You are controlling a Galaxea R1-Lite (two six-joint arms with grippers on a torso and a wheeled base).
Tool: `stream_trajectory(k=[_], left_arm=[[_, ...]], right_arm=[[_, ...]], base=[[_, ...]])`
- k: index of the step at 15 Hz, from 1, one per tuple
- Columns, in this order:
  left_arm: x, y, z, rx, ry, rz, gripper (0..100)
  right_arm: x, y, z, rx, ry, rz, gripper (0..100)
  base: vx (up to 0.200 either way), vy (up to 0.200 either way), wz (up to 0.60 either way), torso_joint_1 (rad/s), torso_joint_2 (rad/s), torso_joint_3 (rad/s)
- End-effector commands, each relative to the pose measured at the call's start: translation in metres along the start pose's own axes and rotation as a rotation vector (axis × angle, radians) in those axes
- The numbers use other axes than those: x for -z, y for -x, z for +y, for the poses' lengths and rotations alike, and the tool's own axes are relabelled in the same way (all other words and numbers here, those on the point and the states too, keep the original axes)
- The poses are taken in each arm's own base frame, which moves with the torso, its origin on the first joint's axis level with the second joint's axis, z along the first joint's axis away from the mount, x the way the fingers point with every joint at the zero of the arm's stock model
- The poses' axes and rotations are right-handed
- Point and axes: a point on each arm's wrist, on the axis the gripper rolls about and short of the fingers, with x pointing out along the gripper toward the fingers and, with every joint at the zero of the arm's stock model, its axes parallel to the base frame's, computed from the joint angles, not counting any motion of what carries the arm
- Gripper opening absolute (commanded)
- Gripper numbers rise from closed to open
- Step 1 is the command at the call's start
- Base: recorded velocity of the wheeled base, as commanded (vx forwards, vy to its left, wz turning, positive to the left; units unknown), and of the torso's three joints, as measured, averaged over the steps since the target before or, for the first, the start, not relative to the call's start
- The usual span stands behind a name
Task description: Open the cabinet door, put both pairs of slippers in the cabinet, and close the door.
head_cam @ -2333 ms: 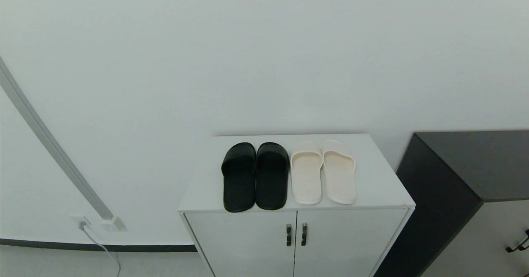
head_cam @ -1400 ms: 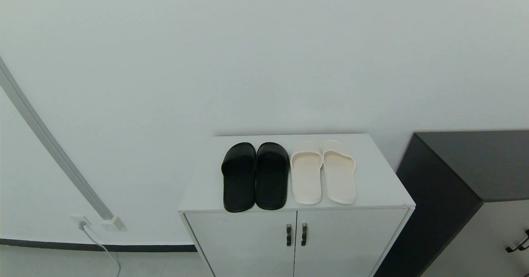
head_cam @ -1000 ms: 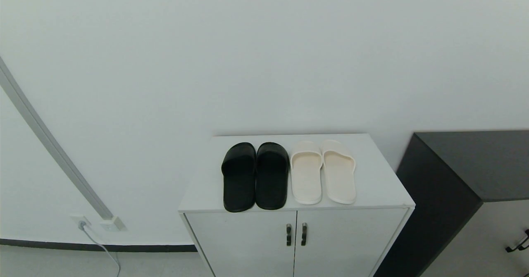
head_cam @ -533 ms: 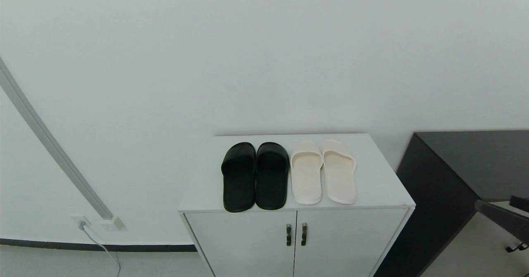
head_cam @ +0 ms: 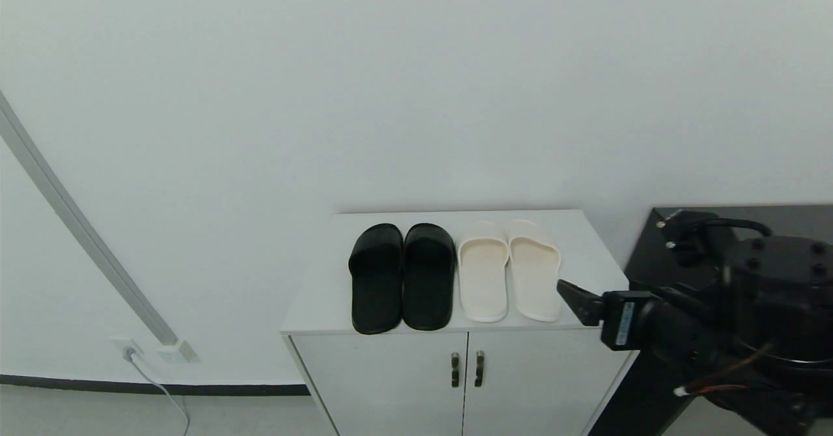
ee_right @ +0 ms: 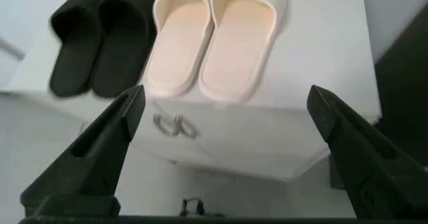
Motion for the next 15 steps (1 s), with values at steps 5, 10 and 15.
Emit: stream_trajectory(k=[5,10,15], left_arm=[[0.000,0.000,0.000,-0.001,0.002,0.001,0],[0.000,0.000,0.000,-0.003,0.005,0.001,0],[0.000,0.000,0.000,-0.003,0.005,0.001,0]], right_arm=[[0.028,-0.105,0.053,0.133,0.087,-0.026,100],[0.036,-0.146,0.058,0.171,0.118,-0.026,100],[0.037,-0.187,0.051,0.222,0.118,-0.045,100]], base=[[0.000,0.000,0.00,0.000,0.00,0.000],[0.000,0.000,0.00,0.000,0.00,0.000],[0.000,0.000,0.00,0.000,0.00,0.000]])
